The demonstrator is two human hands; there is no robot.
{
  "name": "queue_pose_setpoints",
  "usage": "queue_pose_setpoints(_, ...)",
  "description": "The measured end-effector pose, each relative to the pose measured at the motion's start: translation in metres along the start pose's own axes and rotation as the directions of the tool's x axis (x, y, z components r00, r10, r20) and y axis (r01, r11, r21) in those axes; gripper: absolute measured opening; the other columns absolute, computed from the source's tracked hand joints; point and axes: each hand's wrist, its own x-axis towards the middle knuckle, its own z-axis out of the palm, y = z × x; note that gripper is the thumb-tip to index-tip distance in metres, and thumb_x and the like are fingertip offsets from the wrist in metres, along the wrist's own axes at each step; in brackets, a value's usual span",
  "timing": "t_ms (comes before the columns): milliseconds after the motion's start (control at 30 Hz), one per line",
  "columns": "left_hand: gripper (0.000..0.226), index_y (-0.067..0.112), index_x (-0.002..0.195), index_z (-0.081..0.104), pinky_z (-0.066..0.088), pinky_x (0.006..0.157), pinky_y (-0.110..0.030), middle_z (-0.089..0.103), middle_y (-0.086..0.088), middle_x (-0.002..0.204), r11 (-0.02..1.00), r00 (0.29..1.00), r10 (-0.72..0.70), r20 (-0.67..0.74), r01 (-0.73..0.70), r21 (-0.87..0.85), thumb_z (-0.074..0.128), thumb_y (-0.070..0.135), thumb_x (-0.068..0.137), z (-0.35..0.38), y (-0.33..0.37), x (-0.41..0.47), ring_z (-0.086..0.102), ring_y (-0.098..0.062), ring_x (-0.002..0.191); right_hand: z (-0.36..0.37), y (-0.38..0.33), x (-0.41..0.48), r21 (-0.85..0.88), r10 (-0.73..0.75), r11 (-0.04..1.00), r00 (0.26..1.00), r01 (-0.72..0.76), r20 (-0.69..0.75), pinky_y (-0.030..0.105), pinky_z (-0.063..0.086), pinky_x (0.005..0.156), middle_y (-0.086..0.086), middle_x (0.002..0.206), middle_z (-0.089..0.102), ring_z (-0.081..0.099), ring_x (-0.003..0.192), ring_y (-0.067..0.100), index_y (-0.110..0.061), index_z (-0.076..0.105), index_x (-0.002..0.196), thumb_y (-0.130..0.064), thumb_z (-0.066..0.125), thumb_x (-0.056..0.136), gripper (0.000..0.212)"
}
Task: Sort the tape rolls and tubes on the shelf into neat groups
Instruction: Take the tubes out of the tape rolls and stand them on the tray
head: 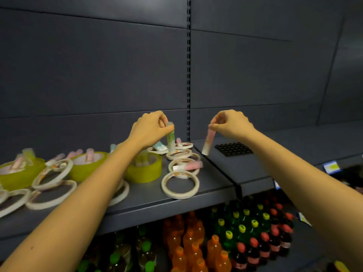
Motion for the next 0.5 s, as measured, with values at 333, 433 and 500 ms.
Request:
queue_pose_setpoints(333,0.017,0.019,0.088,0.060,0.039,0.063,-0.028,0.066,0.004,0.085,1.000,0.997,-0.011,0.078,0.014,-0.027,0.058,0.036,0.083,0.090,0.076,0.008,0.059,-0.018,0.080,-0.025,0.111,0.016,0.016,-0.030,0.999,0.999,0.031,-0.042,0.029,0.043,0.070,-0.008,0.094,0.061,0.056,0.089,0.015,-0.026,0.062,0.100,-0.036,0.060,0.088,0.015)
queue_pose_setpoints(433,0.018,0.018,0.089,0.060,0.040,0.063,-0.028,0.063,0.004,0.083,1.000,0.994,-0.002,0.110,0.002,0.001,0.057,0.036,0.084,0.107,0.087,0.024,0.057,-0.017,0.077,-0.021,0.131,0.030,0.013,-0.030,0.999,0.999,0.031,-0.040,0.028,0.042,0.069,-0.009,0.095,0.061,0.056,0.088,0.015,-0.027,0.062,0.101,-0.036,0.060,0.088,0.015)
queue_pose_setpoints(500,0.018,0.017,0.090,0.060,0.044,0.066,-0.030,0.063,0.005,0.081,0.999,0.991,0.009,0.134,-0.015,0.038,0.058,0.034,0.084,0.117,0.092,0.037,0.058,-0.018,0.076,-0.019,0.141,0.042,0.009,-0.035,0.999,0.999,0.035,-0.038,0.028,0.041,0.069,-0.010,0.096,0.062,0.056,0.088,0.014,-0.028,0.062,0.101,-0.036,0.060,0.088,0.016)
